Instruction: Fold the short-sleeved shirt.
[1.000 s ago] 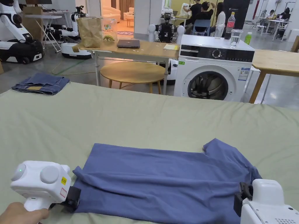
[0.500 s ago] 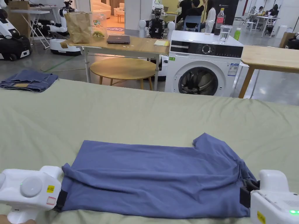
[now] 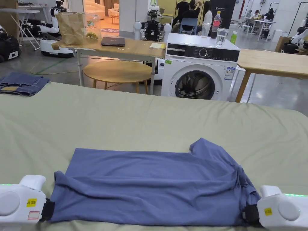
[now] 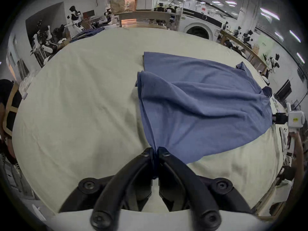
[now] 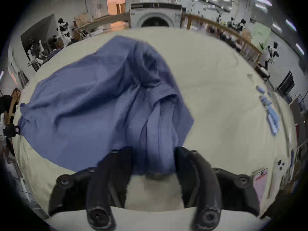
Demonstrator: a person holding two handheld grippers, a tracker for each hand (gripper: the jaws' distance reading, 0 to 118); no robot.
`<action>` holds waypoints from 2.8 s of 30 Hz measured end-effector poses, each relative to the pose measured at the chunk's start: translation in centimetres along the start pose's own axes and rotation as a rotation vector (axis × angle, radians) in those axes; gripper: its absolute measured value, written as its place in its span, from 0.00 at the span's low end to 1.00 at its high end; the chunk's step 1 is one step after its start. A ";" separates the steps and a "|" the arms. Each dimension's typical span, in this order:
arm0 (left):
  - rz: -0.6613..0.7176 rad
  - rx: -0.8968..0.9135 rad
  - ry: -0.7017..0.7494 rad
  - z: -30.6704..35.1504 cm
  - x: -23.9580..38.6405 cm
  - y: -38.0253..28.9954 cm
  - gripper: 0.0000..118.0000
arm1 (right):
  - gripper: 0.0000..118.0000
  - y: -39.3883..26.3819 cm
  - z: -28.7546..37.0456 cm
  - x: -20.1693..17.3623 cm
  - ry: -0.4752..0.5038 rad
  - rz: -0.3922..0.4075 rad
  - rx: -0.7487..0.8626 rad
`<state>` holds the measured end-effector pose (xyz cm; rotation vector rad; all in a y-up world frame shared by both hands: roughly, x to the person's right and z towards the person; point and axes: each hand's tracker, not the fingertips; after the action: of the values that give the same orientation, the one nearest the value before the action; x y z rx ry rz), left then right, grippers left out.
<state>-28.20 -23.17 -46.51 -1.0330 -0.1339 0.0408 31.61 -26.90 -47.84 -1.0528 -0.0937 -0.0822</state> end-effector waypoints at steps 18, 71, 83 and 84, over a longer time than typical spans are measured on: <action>0.012 0.103 -0.067 5.1 -0.7 1.1 0.00 | 0.05 -2.3 11.4 -3.1 -0.005 0.102 0.268; -0.090 0.822 0.061 10.7 9.0 -4.1 0.00 | 0.00 -8.2 17.2 -19.5 -0.022 -0.003 0.889; 0.153 0.522 0.043 6.4 0.5 2.5 0.00 | 0.00 -6.4 15.0 -19.5 -0.015 0.033 0.813; 0.156 0.516 0.043 5.6 -0.5 3.3 0.00 | 0.00 -6.3 14.6 -19.4 -0.008 0.031 0.800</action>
<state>-29.31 -16.74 -46.53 -0.5269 -0.0005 0.1849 11.08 -16.81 -37.49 -0.2556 -0.1048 -0.0070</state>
